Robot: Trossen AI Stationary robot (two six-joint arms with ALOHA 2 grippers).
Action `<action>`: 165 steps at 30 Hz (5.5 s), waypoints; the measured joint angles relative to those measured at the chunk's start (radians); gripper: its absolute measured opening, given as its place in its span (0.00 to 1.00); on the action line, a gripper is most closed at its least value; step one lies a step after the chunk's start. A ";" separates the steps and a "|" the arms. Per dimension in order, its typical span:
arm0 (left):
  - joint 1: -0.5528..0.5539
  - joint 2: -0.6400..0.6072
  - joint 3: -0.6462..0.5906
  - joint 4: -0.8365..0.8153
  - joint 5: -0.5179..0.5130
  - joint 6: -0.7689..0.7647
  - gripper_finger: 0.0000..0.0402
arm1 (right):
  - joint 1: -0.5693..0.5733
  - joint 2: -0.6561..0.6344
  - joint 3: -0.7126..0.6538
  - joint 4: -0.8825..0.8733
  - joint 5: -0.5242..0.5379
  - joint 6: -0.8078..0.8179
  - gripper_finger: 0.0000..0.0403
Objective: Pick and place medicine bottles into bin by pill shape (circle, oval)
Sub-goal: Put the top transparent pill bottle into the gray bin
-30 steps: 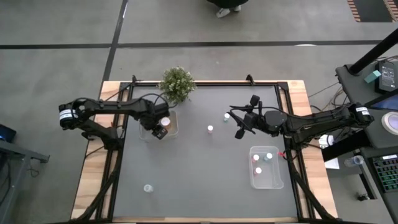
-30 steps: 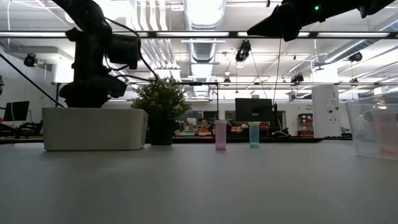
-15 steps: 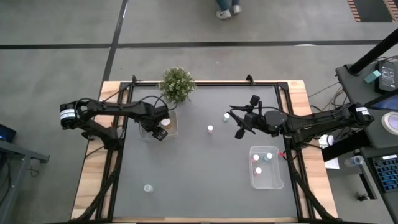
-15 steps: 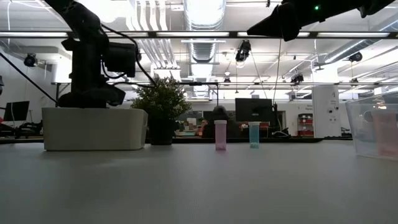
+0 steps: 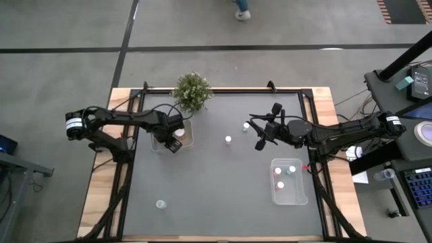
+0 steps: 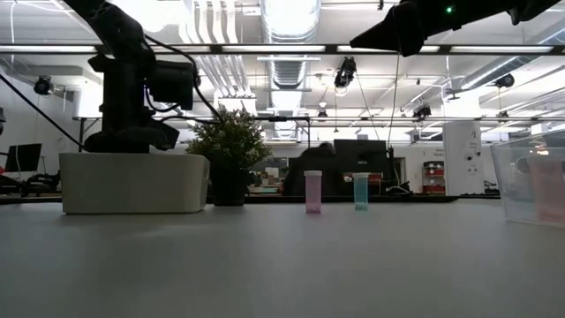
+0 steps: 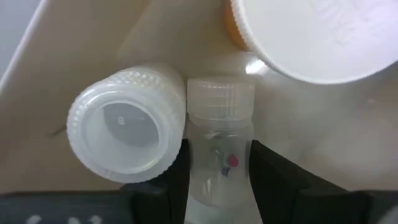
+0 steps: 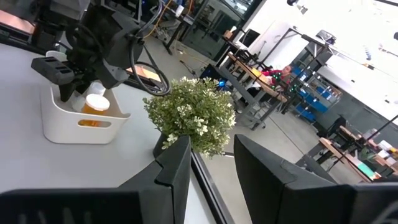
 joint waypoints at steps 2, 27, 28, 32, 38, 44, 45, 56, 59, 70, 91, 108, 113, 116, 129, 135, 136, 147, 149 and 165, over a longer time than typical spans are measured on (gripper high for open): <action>0.000 -0.001 0.002 -0.001 0.000 0.004 0.31 | 0.000 0.000 0.000 0.000 0.000 0.000 0.28; -0.002 -0.275 0.052 -0.060 0.005 0.118 0.31 | 0.000 0.000 0.000 0.007 0.000 -0.001 0.28; -0.002 -0.293 0.052 -0.060 0.005 0.131 0.31 | 0.000 0.000 0.000 0.008 -0.001 -0.001 0.28; -0.003 -0.365 0.052 -0.013 0.005 0.189 0.31 | -0.016 0.008 0.000 0.034 -0.082 0.015 0.28; -0.026 -0.436 0.052 0.277 0.004 0.333 0.31 | -0.090 0.078 0.000 0.165 -0.329 0.115 0.28; -0.078 -0.421 0.048 0.578 0.005 0.547 0.31 | -0.123 0.200 0.000 0.399 -0.404 0.158 0.28; -0.086 -0.414 0.043 0.626 0.005 0.580 0.31 | -0.122 0.217 0.000 0.436 -0.404 0.150 0.28; -0.128 -0.350 -0.081 1.057 0.008 0.699 0.31 | -0.141 0.317 0.164 0.322 -0.505 0.220 0.28; -0.134 -0.338 -0.114 1.188 0.013 0.708 0.31 | -0.164 0.339 0.196 0.302 -0.537 0.286 0.28; -0.147 -0.248 -0.141 1.515 0.063 0.687 0.31 | -0.208 0.466 0.268 0.302 -0.538 0.395 0.43; -0.153 -0.127 -0.138 1.642 0.065 0.678 0.31 | -0.207 0.552 0.383 0.209 -0.562 0.301 0.45; -0.153 -0.127 -0.142 1.622 0.068 0.624 0.52 | -0.207 0.552 0.383 0.199 -0.559 0.302 0.37; -0.153 -0.163 -0.143 1.516 0.068 0.649 0.58 | -0.207 0.523 0.383 0.109 -0.552 0.302 0.36; -0.153 -0.198 -0.143 1.455 0.064 0.679 0.59 | -0.208 0.496 0.383 0.021 -0.549 0.301 0.36; -0.153 -0.164 -0.081 1.493 0.057 0.732 0.59 | -0.208 0.485 0.383 -0.082 -0.549 0.328 0.36; -0.153 -0.089 -0.041 1.491 0.058 0.731 0.59 | -0.208 0.485 0.383 -0.080 -0.549 0.332 0.36; -0.153 -0.086 -0.038 1.492 0.058 0.732 0.59 | -0.208 0.485 0.383 -0.080 -0.549 0.331 0.36; -0.153 -0.098 -0.040 1.491 0.058 0.731 0.32 | -0.208 0.485 0.383 -0.083 -0.549 0.327 0.36; -0.153 -0.098 -0.040 1.491 0.059 0.729 0.28 | -0.208 0.485 0.383 -0.083 -0.549 0.324 0.36; -0.165 -0.106 -0.044 1.463 0.058 0.706 0.30 | -0.207 0.485 0.383 -0.086 -0.552 0.356 0.51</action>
